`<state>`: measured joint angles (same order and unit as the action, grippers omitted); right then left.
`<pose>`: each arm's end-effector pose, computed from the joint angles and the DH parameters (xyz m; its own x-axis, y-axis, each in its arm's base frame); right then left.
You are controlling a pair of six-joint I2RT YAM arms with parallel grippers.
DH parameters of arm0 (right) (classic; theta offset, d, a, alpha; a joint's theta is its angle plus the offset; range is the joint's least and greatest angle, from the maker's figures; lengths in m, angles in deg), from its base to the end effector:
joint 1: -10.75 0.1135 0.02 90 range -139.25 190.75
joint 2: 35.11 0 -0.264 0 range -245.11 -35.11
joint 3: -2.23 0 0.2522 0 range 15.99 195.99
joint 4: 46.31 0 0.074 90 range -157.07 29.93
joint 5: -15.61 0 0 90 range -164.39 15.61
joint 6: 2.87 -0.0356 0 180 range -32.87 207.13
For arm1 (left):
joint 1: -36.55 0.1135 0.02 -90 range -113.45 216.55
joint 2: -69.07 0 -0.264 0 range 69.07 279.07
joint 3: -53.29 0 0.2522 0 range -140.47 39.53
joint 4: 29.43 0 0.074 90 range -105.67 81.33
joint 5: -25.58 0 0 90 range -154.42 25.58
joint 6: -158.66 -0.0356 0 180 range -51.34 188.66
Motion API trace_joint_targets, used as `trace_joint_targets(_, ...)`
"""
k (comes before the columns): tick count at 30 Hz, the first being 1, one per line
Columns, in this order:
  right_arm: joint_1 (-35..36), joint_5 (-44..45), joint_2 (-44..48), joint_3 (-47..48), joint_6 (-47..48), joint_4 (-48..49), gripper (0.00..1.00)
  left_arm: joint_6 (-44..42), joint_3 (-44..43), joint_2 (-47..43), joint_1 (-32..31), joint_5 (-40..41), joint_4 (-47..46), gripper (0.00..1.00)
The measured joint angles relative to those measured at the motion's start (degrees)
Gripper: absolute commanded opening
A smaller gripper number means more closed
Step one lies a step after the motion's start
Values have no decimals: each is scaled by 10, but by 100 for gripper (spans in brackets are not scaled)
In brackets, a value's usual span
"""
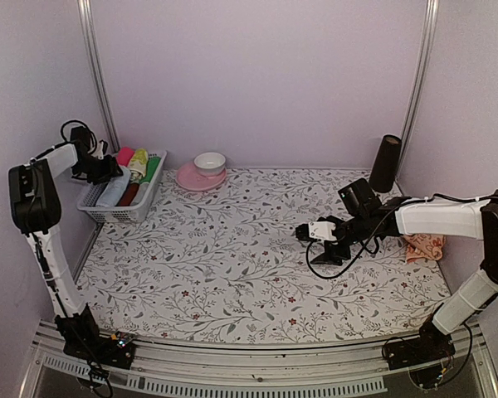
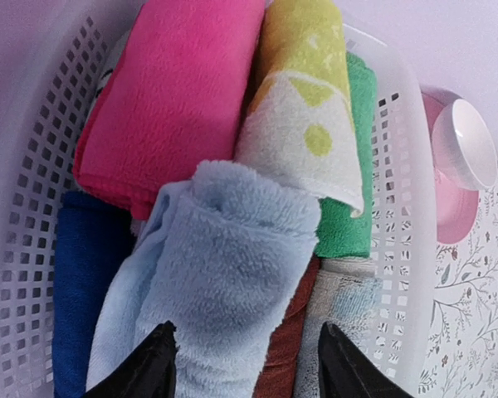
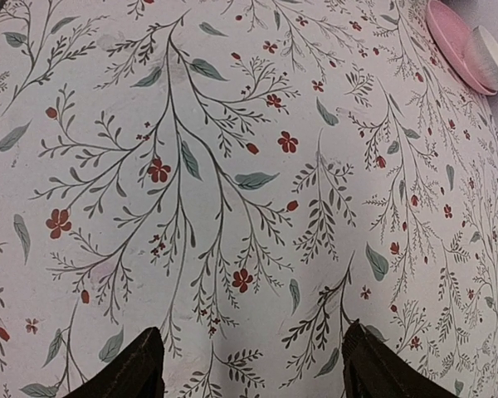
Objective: Roll the towels
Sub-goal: Adjust the towel in the bin, then pick up the towel from the corner of the board.
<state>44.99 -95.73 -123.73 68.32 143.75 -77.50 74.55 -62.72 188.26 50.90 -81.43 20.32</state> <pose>0.2490 0.1851 0.1944 0.2196 -0.7914 -0.5705 -0.9428 -0.0218 -0.3327 0.4537 0.1053 0.2438 -0.7621 -0.2963 -0.5757 -0.1451 0.9447 -0.2940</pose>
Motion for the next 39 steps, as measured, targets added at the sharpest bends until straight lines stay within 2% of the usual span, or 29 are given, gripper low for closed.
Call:
trace_joint_targets(9,1,1,-4,0,0,-2,74,3,-11,-16,-7,1,-33,43)
trace_joint_targets(20,2,8,-8,0,0,-2,74,13,-73,58,-7,-2,-53,42)
trace_joint_targets(24,2,13,-11,0,0,-2,74,18,-73,95,-8,-2,-57,45)
trace_joint_targets(29,2,16,-16,0,0,-2,74,23,-76,98,-9,5,-63,50)
trace_joint_targets(37,2,23,-16,8,-3,-2,77,30,-76,87,-10,10,-63,63)
trace_joint_targets(39,0,28,-15,11,-5,-2,78,33,-76,74,-11,12,-62,71)
